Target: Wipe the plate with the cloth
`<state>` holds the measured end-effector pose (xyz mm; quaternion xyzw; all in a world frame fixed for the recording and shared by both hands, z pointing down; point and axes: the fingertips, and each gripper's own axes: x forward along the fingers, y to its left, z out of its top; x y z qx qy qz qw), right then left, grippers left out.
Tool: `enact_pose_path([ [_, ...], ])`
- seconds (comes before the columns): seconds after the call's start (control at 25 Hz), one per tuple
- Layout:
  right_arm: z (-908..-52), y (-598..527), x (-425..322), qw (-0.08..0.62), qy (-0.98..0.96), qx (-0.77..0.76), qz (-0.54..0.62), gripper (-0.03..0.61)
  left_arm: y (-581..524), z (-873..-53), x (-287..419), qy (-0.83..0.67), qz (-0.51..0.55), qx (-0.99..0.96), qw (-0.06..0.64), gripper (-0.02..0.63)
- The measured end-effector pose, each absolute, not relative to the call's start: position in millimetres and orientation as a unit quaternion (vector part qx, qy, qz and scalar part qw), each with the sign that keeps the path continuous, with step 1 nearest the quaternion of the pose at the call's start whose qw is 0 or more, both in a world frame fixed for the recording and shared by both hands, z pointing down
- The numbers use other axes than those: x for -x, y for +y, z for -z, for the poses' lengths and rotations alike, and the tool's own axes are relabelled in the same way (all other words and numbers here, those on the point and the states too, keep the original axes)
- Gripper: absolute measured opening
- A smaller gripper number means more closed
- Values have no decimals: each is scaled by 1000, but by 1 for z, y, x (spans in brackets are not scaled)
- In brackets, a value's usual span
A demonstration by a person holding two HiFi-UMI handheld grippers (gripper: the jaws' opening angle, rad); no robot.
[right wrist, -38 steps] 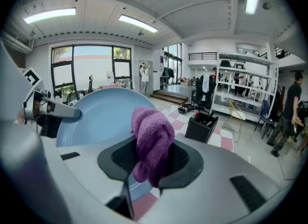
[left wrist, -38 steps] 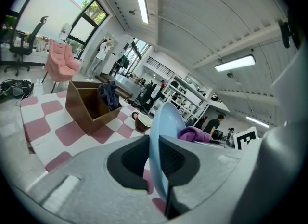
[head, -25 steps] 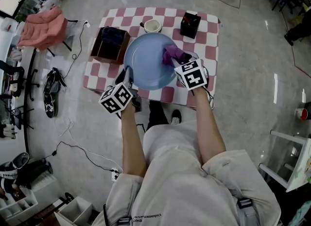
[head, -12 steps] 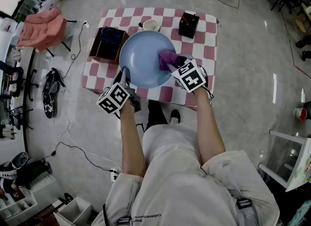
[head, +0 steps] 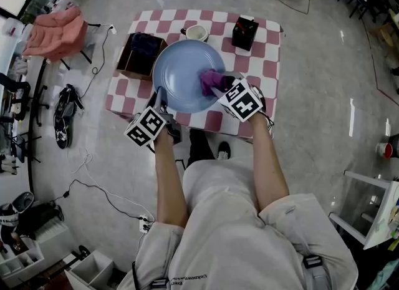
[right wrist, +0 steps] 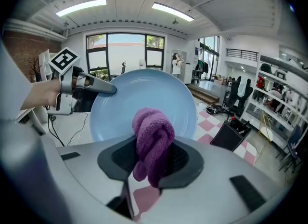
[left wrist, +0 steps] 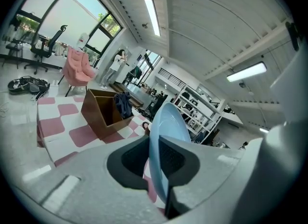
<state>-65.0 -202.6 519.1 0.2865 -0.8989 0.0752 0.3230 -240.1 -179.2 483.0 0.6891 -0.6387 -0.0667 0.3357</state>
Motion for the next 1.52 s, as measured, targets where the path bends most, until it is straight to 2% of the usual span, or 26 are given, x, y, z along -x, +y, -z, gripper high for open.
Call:
enact_pose_path([
  [0.76,-517,-149,120,316,-939,-133,-37,130,-175,-480,236,-621,87,-699,344,37],
  [1.52,-496,-146,157,272,-950,-146,-36,133,-179,-475,210,-590,51,-731,337,44],
])
